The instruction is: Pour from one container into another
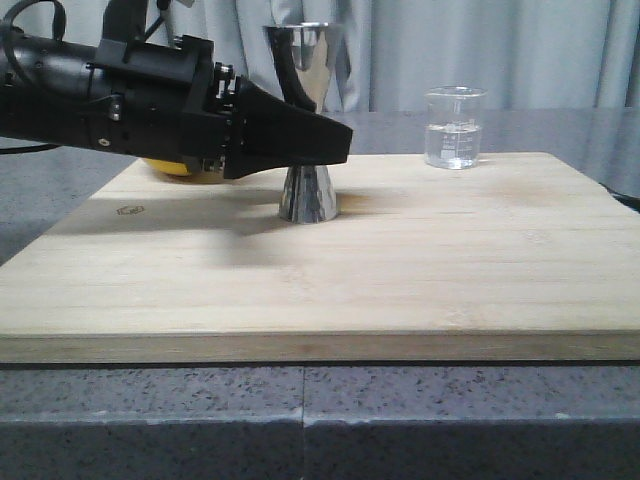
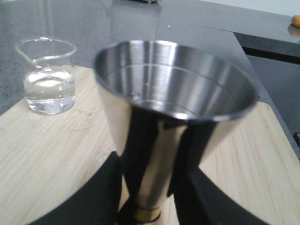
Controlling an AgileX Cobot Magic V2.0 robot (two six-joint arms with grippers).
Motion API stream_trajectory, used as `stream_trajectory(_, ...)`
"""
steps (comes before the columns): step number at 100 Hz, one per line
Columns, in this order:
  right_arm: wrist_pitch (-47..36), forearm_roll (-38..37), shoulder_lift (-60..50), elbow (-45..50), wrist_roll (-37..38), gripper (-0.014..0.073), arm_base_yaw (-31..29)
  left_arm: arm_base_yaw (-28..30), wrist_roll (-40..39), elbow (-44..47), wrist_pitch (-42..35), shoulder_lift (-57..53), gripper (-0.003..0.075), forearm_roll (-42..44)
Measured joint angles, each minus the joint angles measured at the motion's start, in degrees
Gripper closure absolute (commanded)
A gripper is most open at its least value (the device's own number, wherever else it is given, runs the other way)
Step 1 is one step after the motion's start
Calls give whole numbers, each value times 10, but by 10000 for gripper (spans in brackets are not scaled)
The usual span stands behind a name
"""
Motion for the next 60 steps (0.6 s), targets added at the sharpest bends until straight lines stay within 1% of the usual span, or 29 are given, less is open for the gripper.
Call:
stream_trajectory(36,0,0,0,0,0,29,0,0,1,0,-1,0,647,-4)
stream_trajectory(60,-4,4,0,0,0,29,0,0,13,-2,0,0,657,-4)
